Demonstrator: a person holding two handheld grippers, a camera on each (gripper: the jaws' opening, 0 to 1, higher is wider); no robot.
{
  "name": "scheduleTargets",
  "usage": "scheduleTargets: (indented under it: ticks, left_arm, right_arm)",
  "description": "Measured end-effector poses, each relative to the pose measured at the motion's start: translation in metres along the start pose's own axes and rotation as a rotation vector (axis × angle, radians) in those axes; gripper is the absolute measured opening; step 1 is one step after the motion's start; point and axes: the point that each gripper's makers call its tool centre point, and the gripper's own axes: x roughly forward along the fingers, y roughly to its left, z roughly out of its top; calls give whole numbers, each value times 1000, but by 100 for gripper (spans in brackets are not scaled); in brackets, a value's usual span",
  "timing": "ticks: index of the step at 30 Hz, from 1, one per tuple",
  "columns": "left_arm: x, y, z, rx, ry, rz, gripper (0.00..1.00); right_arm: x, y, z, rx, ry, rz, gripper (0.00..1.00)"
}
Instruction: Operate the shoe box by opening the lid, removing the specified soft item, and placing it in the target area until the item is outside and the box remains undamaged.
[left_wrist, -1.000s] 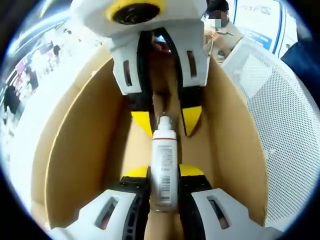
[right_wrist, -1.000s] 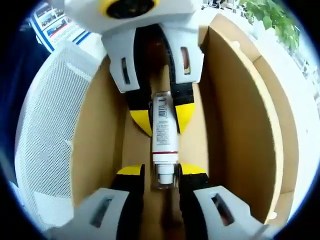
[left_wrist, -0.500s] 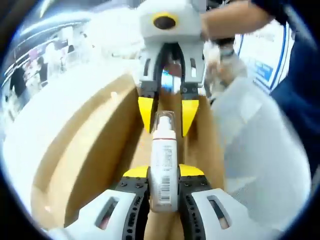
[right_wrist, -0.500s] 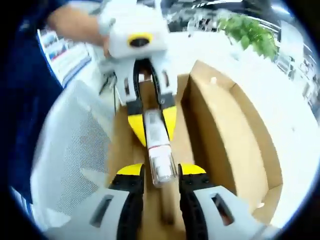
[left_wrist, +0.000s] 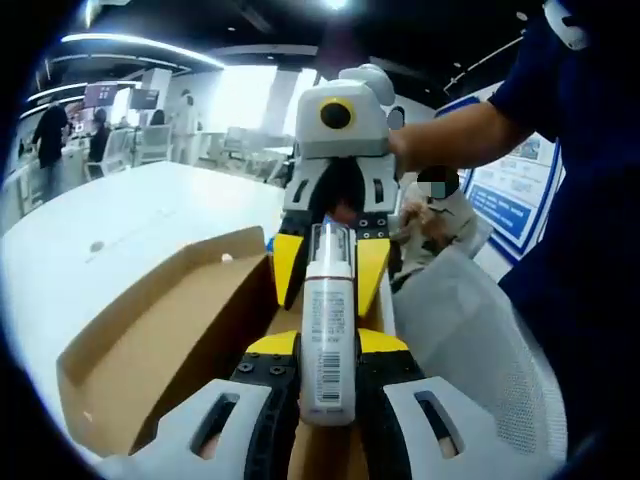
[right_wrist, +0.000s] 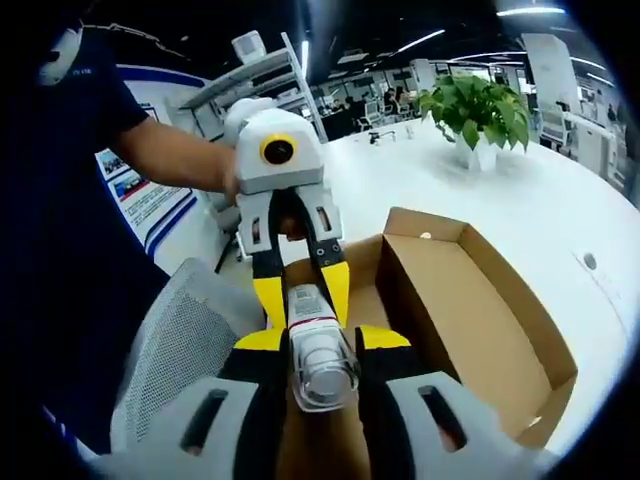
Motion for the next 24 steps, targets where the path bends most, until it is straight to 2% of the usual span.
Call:
scheduleTargets:
  ticks: [6,11,13,14,17,24]
  left_arm:
    - [-3,-8,4,14,-19,-32,17]
    - [0,-8,5,10,-22,-35,17]
    - [1,-7,7,8,-30,-31,17]
    - [1,-8,11,6,-45,-35,17]
    - [7,-8,9,32,-14,-37,17]
    - [6,-9,10,15,-29,-36,17]
  right_arm:
    - [-3,12,5,-4,-4,41,23]
    - [-4,8,4,1,-9,21,22]
    - [-5,5,5,9,-18,4,25]
    - [-4,7,5,7,-22,11,23]
    - [-1,9,2,-18,0,6,23]
    - [-6,8,1,10,-14,2,23]
